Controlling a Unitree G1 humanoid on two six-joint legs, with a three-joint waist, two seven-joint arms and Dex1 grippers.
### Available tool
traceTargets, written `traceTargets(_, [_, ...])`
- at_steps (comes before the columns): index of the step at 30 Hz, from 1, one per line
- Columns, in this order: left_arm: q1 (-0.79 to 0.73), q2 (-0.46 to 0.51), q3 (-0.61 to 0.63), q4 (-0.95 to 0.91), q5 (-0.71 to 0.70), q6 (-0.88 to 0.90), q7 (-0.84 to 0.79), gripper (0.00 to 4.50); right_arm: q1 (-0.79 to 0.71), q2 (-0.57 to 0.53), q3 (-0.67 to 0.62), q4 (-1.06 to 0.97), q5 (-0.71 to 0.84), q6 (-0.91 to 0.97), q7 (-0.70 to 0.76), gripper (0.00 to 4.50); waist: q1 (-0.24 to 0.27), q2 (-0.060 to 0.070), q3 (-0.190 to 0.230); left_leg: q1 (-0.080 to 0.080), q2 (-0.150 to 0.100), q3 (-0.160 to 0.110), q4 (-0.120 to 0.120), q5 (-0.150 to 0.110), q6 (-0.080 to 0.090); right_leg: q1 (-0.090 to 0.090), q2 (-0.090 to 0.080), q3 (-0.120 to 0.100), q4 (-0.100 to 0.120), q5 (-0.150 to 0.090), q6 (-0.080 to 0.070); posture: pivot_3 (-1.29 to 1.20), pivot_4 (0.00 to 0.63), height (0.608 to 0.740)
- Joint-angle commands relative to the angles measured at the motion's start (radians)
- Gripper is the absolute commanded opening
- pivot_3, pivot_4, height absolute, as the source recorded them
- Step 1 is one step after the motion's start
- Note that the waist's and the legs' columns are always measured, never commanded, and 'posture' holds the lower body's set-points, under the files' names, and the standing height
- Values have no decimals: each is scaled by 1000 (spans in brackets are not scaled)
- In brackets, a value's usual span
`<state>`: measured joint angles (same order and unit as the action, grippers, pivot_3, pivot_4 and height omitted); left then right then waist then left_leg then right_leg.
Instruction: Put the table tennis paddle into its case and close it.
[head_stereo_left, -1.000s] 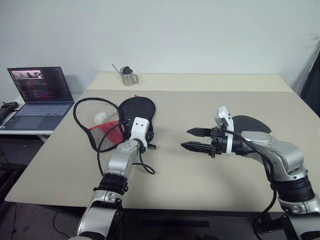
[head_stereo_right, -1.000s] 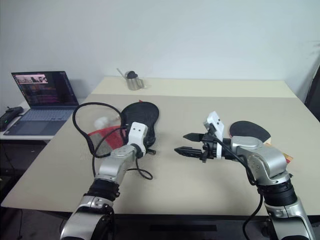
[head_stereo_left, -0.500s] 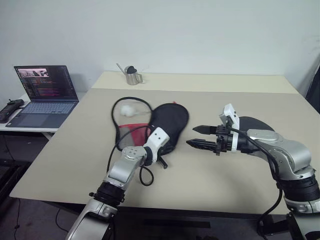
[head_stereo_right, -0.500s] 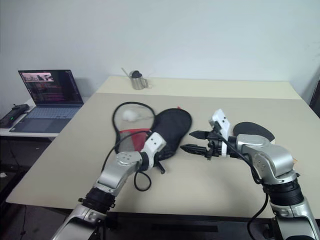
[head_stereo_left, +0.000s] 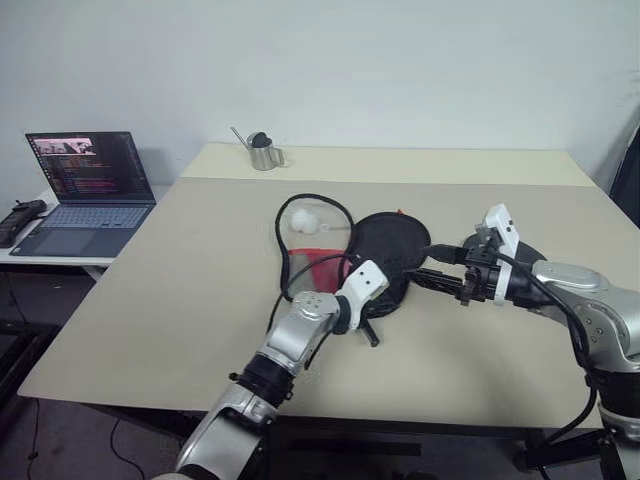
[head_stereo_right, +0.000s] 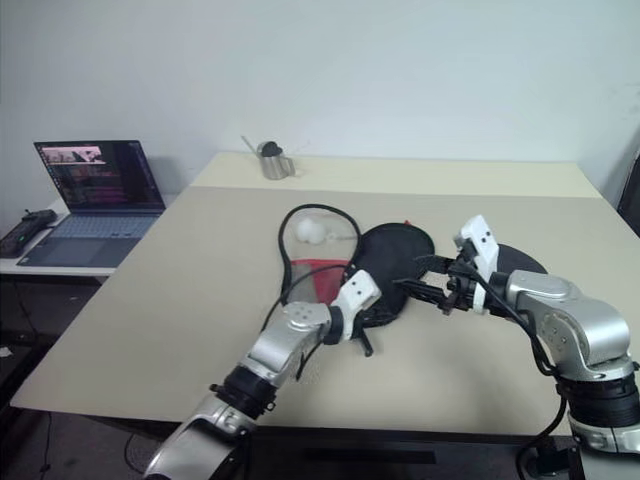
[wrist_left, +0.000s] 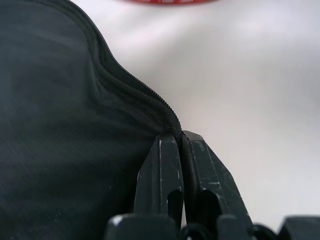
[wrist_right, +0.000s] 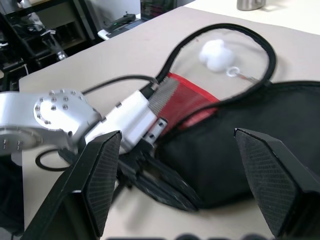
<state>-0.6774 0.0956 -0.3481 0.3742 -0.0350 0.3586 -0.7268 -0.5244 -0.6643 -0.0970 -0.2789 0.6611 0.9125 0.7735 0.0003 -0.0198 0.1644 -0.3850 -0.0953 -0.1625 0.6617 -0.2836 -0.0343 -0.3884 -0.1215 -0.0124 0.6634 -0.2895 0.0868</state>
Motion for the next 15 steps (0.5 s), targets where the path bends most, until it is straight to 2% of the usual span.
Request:
traceTargets(1, [-21, -24, 17, -11, -2, -13, 22, 262, 0, -6, -30, -45, 26, 3, -13, 3921, -1, 0, 0, 0, 0, 0, 0, 0, 0, 0, 0, 0, 0, 0, 0, 0, 150, 740])
traceTargets(3, [-21, -25, 33, -17, -8, -5, 33, 746, 1, -7, -29, -45, 29, 4, -16, 3921, -4, 0, 0, 0, 0, 0, 0, 0, 0, 0, 0, 0, 0, 0, 0, 0, 150, 740])
traceTargets(7, [-25, 8, 75, -56, 3, -7, 82, 2168, -5, -7, -25, -34, 27, 1, -17, 3921, -5, 0, 0, 1, 0, 0, 0, 0, 0, 0, 0, 1, 1, 0, 0, 0, 150, 740])
traceTargets(11, [27, 41, 173, -256, -121, 98, 56, 3585, -29, 14, -20, 8, 14, -5, -36, 3921, -6, 0, 0, 0, 1, 0, 0, 0, 0, -1, 1, 1, 1, 0, 0, 0, 150, 740])
traceTargets(15, [103, 125, 298, -417, -287, 196, -35, 3585, -67, 41, -3, 76, -22, -6, -82, 3921, -10, 0, 0, 1, 1, 1, 0, 0, 0, -1, 0, 2, 0, 0, 0, 0, 150, 740])
